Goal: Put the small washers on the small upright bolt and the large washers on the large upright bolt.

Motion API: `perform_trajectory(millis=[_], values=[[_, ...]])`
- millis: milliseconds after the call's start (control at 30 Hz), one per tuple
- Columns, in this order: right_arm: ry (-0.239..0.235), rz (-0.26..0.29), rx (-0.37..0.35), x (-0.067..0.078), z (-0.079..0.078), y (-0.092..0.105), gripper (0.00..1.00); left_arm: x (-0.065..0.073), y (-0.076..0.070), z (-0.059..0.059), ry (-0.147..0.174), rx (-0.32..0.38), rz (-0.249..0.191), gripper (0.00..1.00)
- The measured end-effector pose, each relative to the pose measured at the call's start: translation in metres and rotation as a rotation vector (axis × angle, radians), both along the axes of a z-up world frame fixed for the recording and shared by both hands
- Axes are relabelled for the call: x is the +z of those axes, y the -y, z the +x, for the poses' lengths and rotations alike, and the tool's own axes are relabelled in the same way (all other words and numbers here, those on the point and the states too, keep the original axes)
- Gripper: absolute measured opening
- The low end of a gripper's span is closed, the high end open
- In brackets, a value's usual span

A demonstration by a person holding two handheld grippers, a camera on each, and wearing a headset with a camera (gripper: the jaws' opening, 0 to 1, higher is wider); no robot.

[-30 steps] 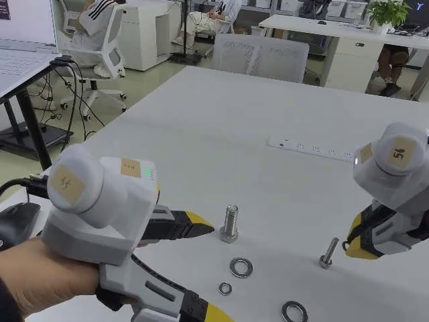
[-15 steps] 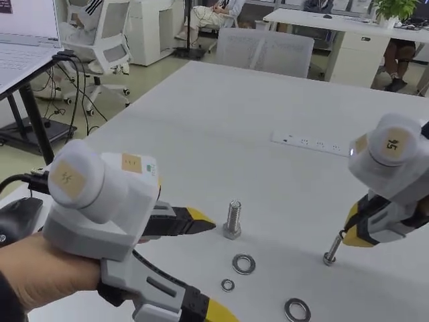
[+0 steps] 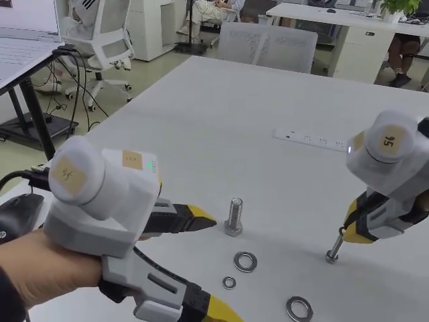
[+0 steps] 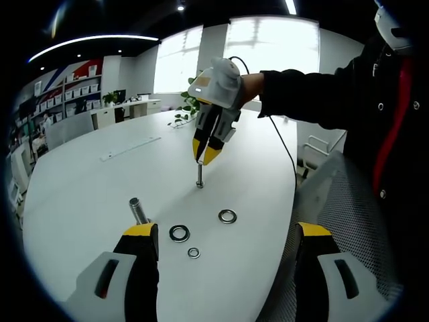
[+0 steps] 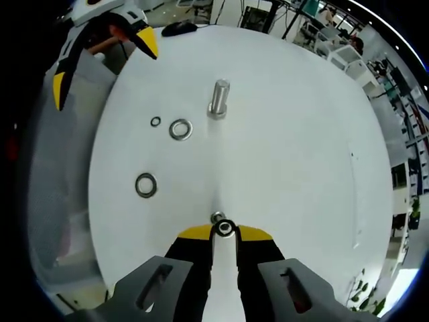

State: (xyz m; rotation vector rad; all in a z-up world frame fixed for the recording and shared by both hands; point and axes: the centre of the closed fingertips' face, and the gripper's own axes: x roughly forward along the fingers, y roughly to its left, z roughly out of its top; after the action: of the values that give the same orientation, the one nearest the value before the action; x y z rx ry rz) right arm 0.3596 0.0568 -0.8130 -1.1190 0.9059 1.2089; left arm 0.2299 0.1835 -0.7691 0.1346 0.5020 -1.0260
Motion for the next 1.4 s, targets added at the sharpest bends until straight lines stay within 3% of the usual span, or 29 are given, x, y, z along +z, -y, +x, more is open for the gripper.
perform_trajectory(millis=[800,1400], values=[[-0.026,-0.015,0.009,-0.011,0.001,-0.001,0.13,-0.004,-0.002,0.001,-0.012,0.001,0.004,0.83],[-0.07,-0.04,-0.003,-0.04,0.002,0.002,0.13,-0.005,-0.002,0.0,-0.017,0.007,0.006,0.83]])
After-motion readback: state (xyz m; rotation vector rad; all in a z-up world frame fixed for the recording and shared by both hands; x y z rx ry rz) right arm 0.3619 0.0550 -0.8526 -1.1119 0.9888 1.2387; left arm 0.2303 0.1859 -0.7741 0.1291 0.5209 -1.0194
